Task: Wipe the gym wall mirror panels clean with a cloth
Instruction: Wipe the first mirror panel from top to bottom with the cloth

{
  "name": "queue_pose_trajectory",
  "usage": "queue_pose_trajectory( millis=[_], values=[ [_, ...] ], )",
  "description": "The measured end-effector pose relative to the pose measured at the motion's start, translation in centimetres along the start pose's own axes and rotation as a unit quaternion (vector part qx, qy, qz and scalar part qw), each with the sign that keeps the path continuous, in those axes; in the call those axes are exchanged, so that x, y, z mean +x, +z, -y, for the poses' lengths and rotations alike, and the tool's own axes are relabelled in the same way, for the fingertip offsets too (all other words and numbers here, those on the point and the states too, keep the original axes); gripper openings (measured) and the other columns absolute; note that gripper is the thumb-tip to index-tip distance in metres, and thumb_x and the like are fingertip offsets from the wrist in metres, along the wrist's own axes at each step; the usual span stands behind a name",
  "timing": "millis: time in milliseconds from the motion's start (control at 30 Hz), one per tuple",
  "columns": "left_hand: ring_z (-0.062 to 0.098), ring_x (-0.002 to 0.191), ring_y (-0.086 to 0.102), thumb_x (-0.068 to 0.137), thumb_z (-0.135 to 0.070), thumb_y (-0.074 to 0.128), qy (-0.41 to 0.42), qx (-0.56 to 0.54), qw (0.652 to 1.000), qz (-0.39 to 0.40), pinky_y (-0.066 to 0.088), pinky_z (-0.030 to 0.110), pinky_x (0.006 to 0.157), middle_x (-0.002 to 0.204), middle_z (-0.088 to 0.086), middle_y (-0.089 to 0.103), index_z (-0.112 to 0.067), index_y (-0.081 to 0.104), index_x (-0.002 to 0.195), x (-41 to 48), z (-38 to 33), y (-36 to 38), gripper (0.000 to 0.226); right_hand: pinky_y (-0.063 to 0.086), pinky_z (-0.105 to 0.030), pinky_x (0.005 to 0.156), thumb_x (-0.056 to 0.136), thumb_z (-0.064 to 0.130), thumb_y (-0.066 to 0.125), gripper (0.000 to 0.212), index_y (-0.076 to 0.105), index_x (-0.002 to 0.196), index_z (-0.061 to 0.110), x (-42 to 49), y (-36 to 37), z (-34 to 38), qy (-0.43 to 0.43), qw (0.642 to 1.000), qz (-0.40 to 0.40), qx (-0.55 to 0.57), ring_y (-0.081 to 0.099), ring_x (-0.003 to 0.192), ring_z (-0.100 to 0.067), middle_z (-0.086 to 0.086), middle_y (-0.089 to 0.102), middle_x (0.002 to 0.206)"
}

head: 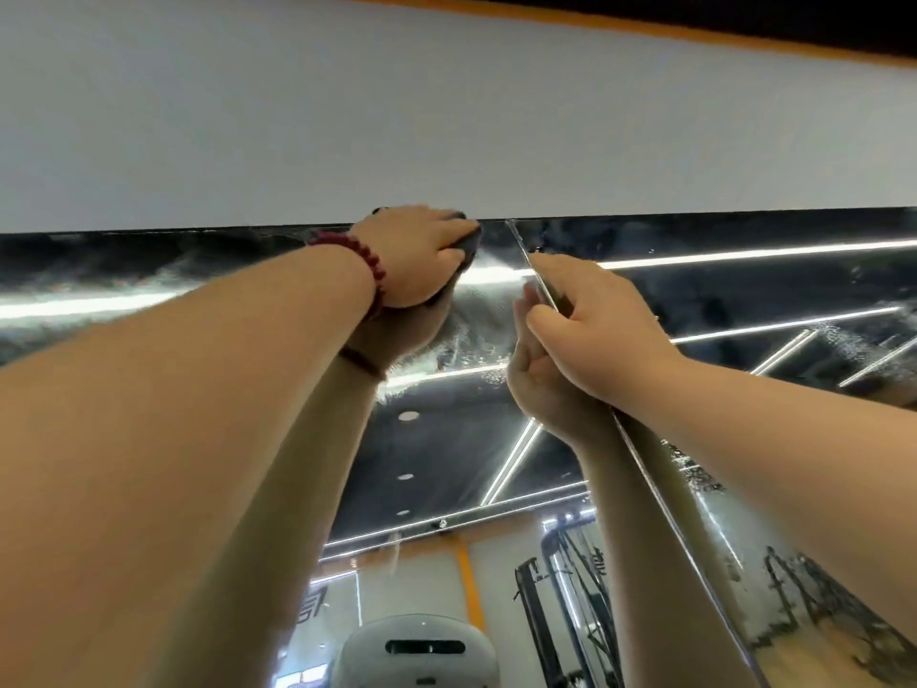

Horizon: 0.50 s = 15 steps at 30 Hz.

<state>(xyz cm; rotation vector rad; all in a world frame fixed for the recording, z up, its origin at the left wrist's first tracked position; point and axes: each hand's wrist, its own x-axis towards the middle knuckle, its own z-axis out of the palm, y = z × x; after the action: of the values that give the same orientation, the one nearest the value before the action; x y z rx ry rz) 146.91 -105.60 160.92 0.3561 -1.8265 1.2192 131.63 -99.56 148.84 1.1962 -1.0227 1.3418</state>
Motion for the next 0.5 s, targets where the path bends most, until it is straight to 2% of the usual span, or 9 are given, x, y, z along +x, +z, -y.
queue_pose_trajectory(
  millis=[67,167,200,233,267,300,333,367,500],
  values=[
    [0.020,0.147,0.022,0.107,-0.033,0.028,0.034,0.009,0.999,0.015,0.017,0.041,0.121,0.163,-0.004,0.021,-0.029,0.023,0.156,-0.6,-1.5,0.3,0.049,0.042,-0.037,0.069,0.089,0.018,0.050,0.008,0.054,0.094,0.013,-0.3,-0.1,-0.1,0.010,1.000,-0.004,-0.009,0.050,0.079,-0.018,0.003,0.057,0.088],
    [0.013,0.149,0.012,0.107,-0.037,0.027,0.128,0.012,0.990,0.054,0.007,0.034,0.120,0.164,-0.010,0.015,-0.034,0.018,0.156,-2.1,-3.0,1.1,0.050,0.046,-0.042,0.072,0.089,0.023,0.050,0.011,0.053,0.093,0.013,-1.5,-0.7,-0.3,0.030,0.998,0.021,-0.048,0.051,0.079,-0.020,-0.002,0.055,0.086],
    [0.013,0.149,0.013,0.107,-0.037,0.028,0.129,0.009,0.990,0.054,0.007,0.031,0.119,0.163,-0.010,0.017,-0.033,0.019,0.156,-1.8,-2.4,0.9,0.050,0.047,-0.042,0.079,0.090,0.026,0.049,0.015,0.055,0.099,0.014,-1.9,-0.9,-0.5,0.033,0.996,0.041,-0.069,0.053,0.087,-0.019,-0.002,0.057,0.094],
    [0.015,0.148,0.017,0.107,-0.036,0.028,0.104,0.004,0.993,0.047,0.010,0.032,0.119,0.163,-0.008,0.020,-0.032,0.021,0.156,-1.0,-1.6,0.6,0.049,0.046,-0.041,0.095,0.094,0.029,0.048,0.026,0.057,0.114,0.016,-2.3,-1.2,-0.6,0.037,0.992,0.070,-0.095,0.054,0.104,-0.018,-0.001,0.060,0.112],
    [0.018,0.146,0.022,0.108,-0.034,0.029,0.065,0.000,0.997,0.034,0.015,0.033,0.118,0.162,-0.005,0.023,-0.029,0.023,0.156,-0.1,-0.7,0.3,0.048,0.035,-0.036,0.110,0.098,0.033,0.046,0.041,0.051,0.135,0.015,-2.6,-1.4,-0.7,0.042,0.987,0.098,-0.118,0.046,0.127,-0.018,0.000,0.053,0.137],
    [0.021,0.144,0.027,0.108,-0.032,0.029,0.026,0.002,1.000,0.017,0.019,0.036,0.116,0.161,-0.002,0.027,-0.028,0.026,0.155,0.7,-0.2,0.1,0.047,0.022,-0.031,0.117,0.101,0.036,0.045,0.053,0.037,0.150,0.017,-2.8,-1.6,-0.7,0.045,0.984,0.114,-0.131,0.030,0.143,-0.014,0.003,0.037,0.155],
    [0.023,0.142,0.030,0.107,-0.031,0.029,0.002,0.008,1.000,0.005,0.022,0.038,0.115,0.160,-0.002,0.029,-0.027,0.028,0.154,1.2,-0.2,-0.1,0.047,0.013,-0.028,0.119,0.102,0.039,0.043,0.060,0.026,0.156,0.019,-2.8,-1.6,-0.8,0.042,0.983,0.119,-0.135,0.017,0.149,-0.010,0.007,0.024,0.162],
    [0.024,0.141,0.031,0.107,-0.031,0.028,0.004,0.014,1.000,0.004,0.024,0.040,0.115,0.159,-0.002,0.030,-0.029,0.030,0.153,1.3,-1.0,0.0,0.046,0.010,-0.026,0.119,0.102,0.040,0.043,0.063,0.020,0.157,0.021,-2.8,-1.6,-0.9,0.036,0.984,0.115,-0.135,0.012,0.150,-0.008,0.009,0.018,0.164],
    [0.015,0.148,0.018,0.107,-0.038,0.028,0.132,-0.010,0.990,0.049,0.012,0.040,0.120,0.161,-0.010,0.023,-0.035,0.025,0.154,-1.1,-4.8,1.4,0.047,0.012,-0.017,0.110,0.100,0.041,0.048,0.064,0.025,0.156,0.023,-2.6,-1.8,-1.2,0.010,0.987,0.097,-0.130,0.018,0.148,-0.006,0.010,0.023,0.162]
  ],
)
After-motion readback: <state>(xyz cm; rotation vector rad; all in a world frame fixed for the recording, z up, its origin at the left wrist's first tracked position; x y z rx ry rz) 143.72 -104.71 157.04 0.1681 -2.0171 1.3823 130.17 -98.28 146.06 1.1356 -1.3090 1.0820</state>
